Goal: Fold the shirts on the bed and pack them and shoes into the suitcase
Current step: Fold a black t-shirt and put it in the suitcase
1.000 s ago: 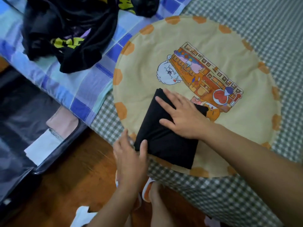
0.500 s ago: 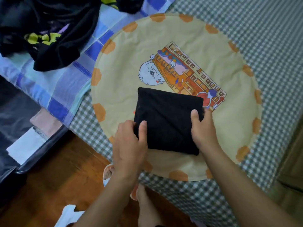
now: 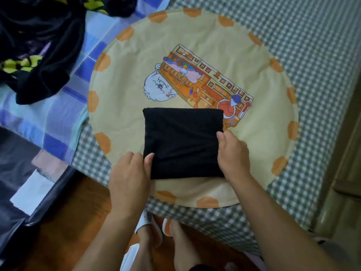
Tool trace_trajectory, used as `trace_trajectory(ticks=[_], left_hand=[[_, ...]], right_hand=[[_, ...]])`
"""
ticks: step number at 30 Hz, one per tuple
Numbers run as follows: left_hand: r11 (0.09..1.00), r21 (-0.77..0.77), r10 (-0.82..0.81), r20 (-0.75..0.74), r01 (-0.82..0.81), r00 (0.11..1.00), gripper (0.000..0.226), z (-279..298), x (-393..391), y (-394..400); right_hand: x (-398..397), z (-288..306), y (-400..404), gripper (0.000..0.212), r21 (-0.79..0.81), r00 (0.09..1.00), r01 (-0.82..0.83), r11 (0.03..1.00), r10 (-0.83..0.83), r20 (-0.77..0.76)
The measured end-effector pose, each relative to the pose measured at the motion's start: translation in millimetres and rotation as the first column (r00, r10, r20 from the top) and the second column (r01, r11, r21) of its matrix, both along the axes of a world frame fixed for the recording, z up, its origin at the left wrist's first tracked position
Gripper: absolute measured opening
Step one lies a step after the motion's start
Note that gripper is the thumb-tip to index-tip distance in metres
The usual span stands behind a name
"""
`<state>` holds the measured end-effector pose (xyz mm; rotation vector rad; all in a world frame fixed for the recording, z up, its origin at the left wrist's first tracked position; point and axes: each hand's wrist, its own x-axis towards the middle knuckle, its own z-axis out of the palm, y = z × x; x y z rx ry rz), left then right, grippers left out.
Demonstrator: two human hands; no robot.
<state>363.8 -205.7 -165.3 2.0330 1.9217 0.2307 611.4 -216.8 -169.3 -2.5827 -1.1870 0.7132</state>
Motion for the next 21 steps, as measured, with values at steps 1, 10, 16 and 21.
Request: trace_trajectory(ticks=[1,10,16,21], left_hand=[[0.997,0.057,0.046,0.045,-0.049,0.998,0.035,7,9,0],[0.960,-0.030,-0.281,-0.134,0.279,0.950,0.063,-30,54,25],[0.980,-0.181,-0.097,-0.048,0.087,0.994,0.074,-20,51,17],[0.847,-0.531,0.253,0.340,-0.037,0.906,0.068,14,59,30]], right_hand=[[0,6,0,0.028,0.031,1.000,0.017,0.999,-0.018,0.018],[-24,-20,-12,0.063,-0.003,0.817,-0.535,0.845,0.519,0.253],[-15,-17,-13,0.066,-0.031,0.936,-0.343,0.939,0.344,0.074],[-25,9,1,0.069,-0.091,0.949,-0.036,0.995,0.006,-0.316]])
